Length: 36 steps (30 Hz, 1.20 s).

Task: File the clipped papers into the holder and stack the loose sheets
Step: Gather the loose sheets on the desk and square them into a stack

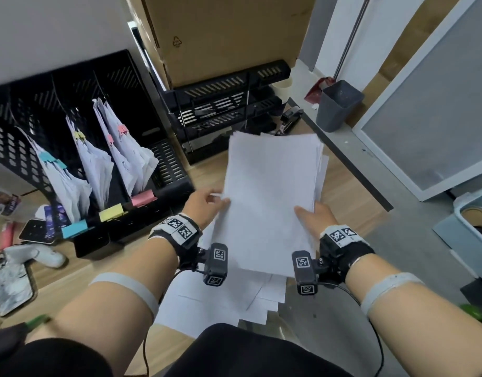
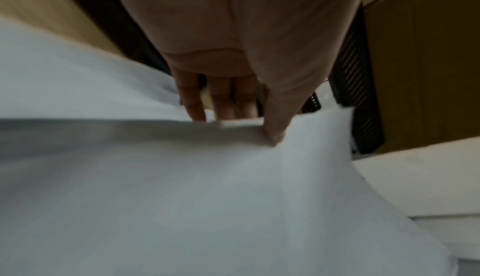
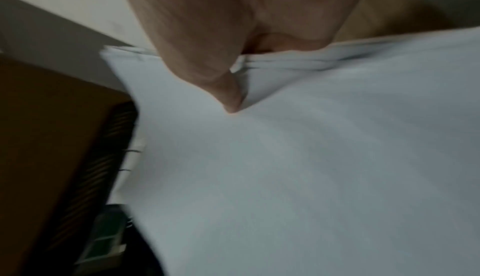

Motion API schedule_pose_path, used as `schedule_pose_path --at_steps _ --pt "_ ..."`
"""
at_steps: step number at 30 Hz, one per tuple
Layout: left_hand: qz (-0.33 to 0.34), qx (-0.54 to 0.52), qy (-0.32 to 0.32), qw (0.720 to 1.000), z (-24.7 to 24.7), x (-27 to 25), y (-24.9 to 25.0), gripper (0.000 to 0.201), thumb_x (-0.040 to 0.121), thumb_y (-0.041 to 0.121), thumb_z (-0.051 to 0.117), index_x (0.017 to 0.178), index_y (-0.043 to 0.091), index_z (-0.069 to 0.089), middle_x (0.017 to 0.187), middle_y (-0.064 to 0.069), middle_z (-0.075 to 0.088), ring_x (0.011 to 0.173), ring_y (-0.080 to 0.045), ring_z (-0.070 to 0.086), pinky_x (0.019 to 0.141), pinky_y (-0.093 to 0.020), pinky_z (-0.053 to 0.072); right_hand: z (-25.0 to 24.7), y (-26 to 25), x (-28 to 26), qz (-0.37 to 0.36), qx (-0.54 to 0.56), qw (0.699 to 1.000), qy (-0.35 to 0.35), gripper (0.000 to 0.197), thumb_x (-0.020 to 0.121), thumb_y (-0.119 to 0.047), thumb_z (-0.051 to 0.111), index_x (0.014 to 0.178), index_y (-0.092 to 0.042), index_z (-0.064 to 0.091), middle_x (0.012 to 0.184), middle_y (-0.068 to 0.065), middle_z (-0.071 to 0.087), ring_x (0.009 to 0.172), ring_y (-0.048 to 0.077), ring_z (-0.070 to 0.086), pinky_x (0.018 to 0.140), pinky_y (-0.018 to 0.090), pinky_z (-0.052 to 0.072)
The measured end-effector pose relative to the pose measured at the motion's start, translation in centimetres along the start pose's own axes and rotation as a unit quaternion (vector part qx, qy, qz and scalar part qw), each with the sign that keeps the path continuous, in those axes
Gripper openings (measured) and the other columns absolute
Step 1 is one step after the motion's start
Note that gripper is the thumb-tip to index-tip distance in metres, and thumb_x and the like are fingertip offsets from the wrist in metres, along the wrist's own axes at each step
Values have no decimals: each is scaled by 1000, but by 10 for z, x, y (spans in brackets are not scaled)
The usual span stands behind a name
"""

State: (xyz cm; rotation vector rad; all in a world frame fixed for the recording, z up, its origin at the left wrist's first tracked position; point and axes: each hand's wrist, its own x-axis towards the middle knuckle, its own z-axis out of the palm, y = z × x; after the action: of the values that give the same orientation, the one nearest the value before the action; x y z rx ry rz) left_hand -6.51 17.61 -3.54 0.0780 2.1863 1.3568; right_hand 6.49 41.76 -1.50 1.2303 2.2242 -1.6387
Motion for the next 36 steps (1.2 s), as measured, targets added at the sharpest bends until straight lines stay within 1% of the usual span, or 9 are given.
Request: schedule_pose_path --at_steps 5,7,13,16,21,26,30,34,36 --pt "-202 221 25 954 -27 -8 -78 50 85 25 72 131 18 55 132 -10 58 106 -29 62 83 -28 47 37 35 6 128 -125 981 -74 40 91 -22 57 129 -7 55 123 13 62 113 32 60 88 27 46" --pt "-236 235 46 942 -34 -12 -96 60 82 26 71 137 19 49 138 -13 54 116 -32 59 92 -33 50 51 39 5 148 -154 974 -79 44 93 -18 55 134 -3 50 132 18 57 123 33 54 94 32 45" --pt "-223 193 52 954 -38 -12 -104 55 83 28 71 133 19 52 132 -6 63 115 -30 62 98 -33 49 82 31 -3 151 -192 964 -105 40 89 -19 57 125 -1 57 126 19 61 118 34 58 91 34 48" --pt "-214 201 41 955 -36 -16 -109 47 82 31 73 125 19 58 124 -4 66 112 -27 62 99 -36 49 97 34 -11 149 -196 961 -122 47 89 -15 57 133 -3 48 129 19 57 118 34 56 87 33 46" --pt "-223 263 60 937 -39 -24 -109 67 73 48 79 127 19 52 125 -8 56 118 -30 54 101 -38 46 115 46 -30 139 -190 970 -58 57 85 -8 59 135 -2 33 125 22 54 113 35 56 83 34 42" --pt "-248 196 20 949 -36 -26 -100 75 72 44 84 127 12 45 112 -4 59 105 -27 61 85 -34 49 123 50 -32 190 -193 948 -169 49 94 -4 41 141 -6 28 134 12 47 89 20 50 73 26 40" --pt "-256 226 -37 939 -36 -33 -91 55 76 44 78 114 8 63 103 -8 70 89 -28 67 72 -32 51 127 55 -30 183 -228 932 -213 26 83 -4 48 107 -8 38 99 10 47 66 15 42 54 24 32" --pt "-180 245 -54 951 -35 -41 -86 41 87 31 69 124 13 63 120 -9 68 103 -28 64 89 -34 51 128 57 -25 183 -231 930 -218 37 79 2 56 113 -9 46 95 14 50 66 20 47 52 24 35" --pt "-160 239 -62 956 -40 -44 -82 42 90 27 67 130 17 59 124 -7 66 108 -27 62 93 -34 49 125 59 -20 195 -212 933 -215 20 82 6 52 93 -10 46 82 10 48 59 19 46 48 26 40"
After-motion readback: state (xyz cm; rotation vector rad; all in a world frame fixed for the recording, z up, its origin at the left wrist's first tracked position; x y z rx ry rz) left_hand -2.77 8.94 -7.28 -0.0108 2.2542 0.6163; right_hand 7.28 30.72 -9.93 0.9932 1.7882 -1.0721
